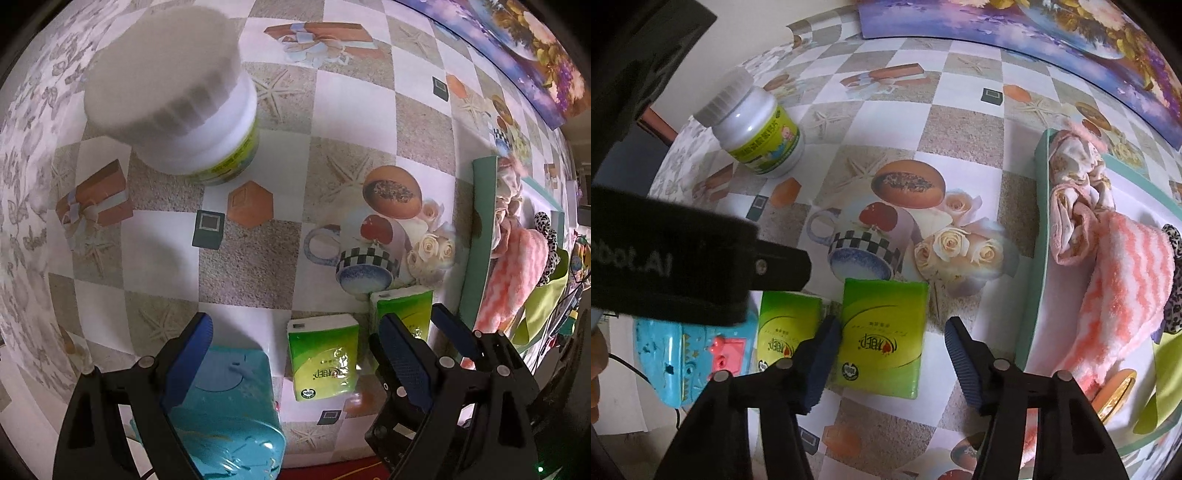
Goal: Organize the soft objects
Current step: 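Reach both tools to the two green tissue packs on the table, then grasp a green tissue pack with the left tool while the right tool grasps the other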
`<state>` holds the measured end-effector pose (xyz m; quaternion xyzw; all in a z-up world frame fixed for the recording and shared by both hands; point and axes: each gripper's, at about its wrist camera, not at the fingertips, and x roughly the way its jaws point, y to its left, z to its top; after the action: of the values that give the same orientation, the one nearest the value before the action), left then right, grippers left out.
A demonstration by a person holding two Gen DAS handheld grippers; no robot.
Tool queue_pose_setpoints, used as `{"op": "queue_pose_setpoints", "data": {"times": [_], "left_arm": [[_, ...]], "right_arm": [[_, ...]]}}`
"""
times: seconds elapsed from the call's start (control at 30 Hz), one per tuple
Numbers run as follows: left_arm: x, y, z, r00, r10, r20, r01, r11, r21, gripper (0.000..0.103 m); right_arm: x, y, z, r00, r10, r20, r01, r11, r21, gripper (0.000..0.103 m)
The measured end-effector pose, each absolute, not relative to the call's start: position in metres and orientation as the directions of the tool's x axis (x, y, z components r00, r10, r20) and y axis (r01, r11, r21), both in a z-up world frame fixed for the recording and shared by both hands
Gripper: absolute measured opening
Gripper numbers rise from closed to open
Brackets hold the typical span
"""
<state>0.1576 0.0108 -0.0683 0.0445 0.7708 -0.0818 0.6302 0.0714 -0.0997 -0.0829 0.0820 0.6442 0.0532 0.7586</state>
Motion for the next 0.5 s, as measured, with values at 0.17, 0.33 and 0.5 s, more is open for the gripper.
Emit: {"op": "queue_pose_setpoints", "data": {"times": [0.17,0.33,0.5], "left_arm": [[0.156,0.003,-0.064,-0.203,-0.032,-0.979,0.170,0.983,-0.068,0.092],[0.153,0.008,-0.063,-0.204,-0.029,-0.979,0.162,0.985,-0.063,0.092],[0.153,0.014,-0.062,-0.204,-0.023,-0.979,0.161,0.985,-0.057,0.092]], "right_arm": [[0.066,-0.096,-0.081,0.153,0.185,-0.971,0.007,0.982,0.188,0.062],[0.063,-0.092,-0.080,0.149,0.190,-0.970,-0.005,0.981,0.192,0.062],[0.061,-0.088,-0.084,0.133,0.186,-0.974,0.006,0.982,0.188,0.050]]}}
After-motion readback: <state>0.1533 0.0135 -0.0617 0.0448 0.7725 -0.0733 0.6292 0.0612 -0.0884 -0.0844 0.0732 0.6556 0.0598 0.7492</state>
